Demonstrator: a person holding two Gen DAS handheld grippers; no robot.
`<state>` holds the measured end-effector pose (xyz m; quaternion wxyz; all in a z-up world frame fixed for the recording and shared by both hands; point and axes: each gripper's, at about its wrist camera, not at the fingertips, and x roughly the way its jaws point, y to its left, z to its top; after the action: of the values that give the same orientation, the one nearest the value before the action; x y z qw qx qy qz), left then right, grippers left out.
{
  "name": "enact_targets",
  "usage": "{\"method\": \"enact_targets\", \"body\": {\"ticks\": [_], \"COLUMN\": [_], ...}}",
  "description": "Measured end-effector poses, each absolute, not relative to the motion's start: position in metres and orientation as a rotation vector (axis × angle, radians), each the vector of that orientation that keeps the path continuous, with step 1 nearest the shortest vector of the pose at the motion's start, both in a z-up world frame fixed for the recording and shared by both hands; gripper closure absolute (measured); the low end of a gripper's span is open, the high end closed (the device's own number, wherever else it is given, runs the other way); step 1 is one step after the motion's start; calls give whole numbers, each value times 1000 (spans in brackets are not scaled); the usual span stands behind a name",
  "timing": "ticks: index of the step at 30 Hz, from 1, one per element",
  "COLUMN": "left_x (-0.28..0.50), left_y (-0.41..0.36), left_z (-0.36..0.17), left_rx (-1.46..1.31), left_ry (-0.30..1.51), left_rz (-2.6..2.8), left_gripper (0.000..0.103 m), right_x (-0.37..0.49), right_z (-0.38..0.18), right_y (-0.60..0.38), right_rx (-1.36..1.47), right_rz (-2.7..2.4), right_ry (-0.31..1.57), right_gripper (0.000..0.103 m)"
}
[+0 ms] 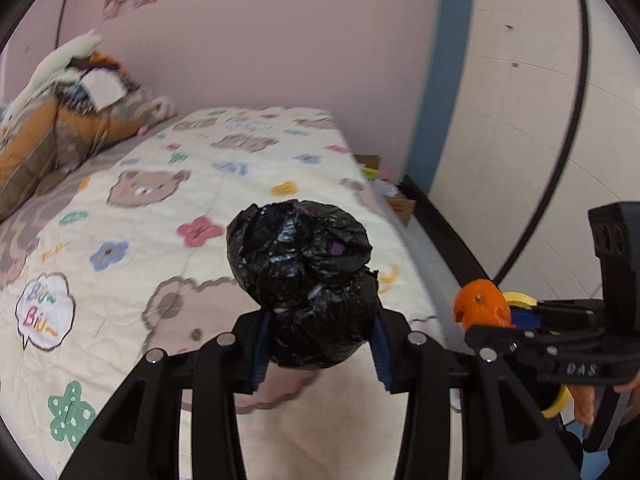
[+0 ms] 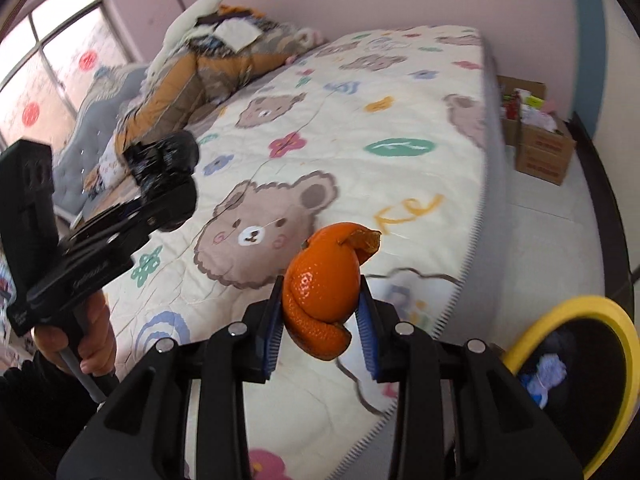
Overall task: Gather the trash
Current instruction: 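Carry the black bag and orange over the bin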
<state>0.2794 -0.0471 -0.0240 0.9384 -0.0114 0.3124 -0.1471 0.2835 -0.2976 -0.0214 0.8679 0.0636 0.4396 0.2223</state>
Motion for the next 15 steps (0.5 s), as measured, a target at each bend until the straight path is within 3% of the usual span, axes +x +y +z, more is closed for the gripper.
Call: {"method": "enact_targets", "body": {"ticks": [15], "left_x": [217], "left_y": [-174], "left_z": [15], "left_rx": [110], "left_ry": [541], "left_rz": [-549], "left_gripper": [64], "right_x": [213], "right_z": [14], "right_y": [-436], "right_rx": [257], "right_rz": [246], "right_ry": [782], "right_gripper": [71]}}
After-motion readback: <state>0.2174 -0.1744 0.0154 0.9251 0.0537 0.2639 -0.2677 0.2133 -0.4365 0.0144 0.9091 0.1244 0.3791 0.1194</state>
